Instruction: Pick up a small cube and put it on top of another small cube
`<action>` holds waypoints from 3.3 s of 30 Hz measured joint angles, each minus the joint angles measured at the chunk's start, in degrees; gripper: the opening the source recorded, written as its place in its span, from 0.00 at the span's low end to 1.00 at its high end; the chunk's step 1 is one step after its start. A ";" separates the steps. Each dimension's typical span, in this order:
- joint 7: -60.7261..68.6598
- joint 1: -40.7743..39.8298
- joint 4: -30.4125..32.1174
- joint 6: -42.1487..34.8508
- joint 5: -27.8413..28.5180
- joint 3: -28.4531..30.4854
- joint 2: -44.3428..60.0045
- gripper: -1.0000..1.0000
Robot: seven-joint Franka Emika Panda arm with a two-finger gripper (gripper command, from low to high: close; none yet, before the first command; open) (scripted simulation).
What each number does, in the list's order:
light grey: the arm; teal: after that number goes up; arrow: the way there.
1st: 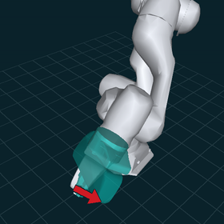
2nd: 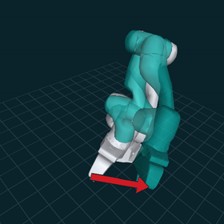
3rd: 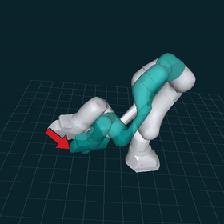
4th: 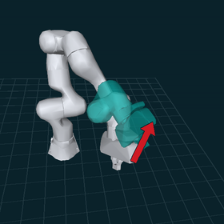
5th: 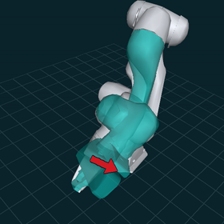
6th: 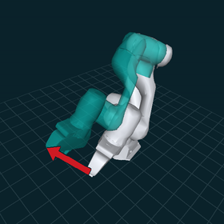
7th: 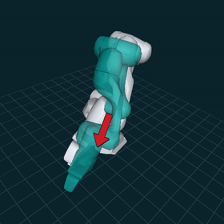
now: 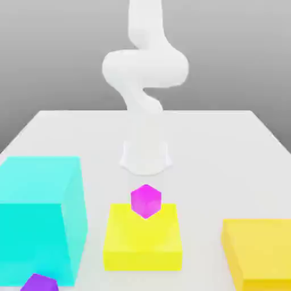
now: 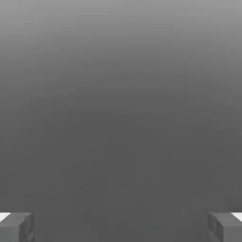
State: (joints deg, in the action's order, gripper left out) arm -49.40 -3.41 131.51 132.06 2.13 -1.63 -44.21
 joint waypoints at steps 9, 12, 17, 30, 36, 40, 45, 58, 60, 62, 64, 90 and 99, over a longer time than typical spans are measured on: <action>-22.81 -15.88 2.32 4.47 5.39 -3.83 11.30 0.50; -31.07 -21.02 3.21 6.09 7.27 -4.56 15.42 0.50; -44.37 -28.53 4.65 8.66 10.27 -4.85 22.07 0.50; -75.40 -41.16 11.78 17.96 8.64 -0.08 38.18 0.50; -88.02 -46.07 16.67 23.25 3.32 2.35 45.38 0.50; -96.28 -47.40 21.33 27.94 -1.88 3.19 50.42 0.50; -97.17 -47.95 20.60 36.10 -3.66 2.67 60.23 0.50; -97.71 -47.77 21.80 30.96 -3.02 3.02 53.80 0.00; -96.05 -47.53 21.52 27.98 -3.15 2.25 51.25 0.00; -92.20 -48.84 19.46 25.42 -5.54 2.70 51.29 0.00; -87.86 -51.19 16.95 22.98 -8.56 3.21 51.99 0.00; -28.72 -60.13 -10.50 -5.70 -46.95 -13.23 59.41 0.00; -12.14 -56.45 -16.66 -11.93 -56.16 -22.41 61.43 0.00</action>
State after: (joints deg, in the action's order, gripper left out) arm -61.54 -59.86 114.86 120.13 -54.03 -24.04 17.22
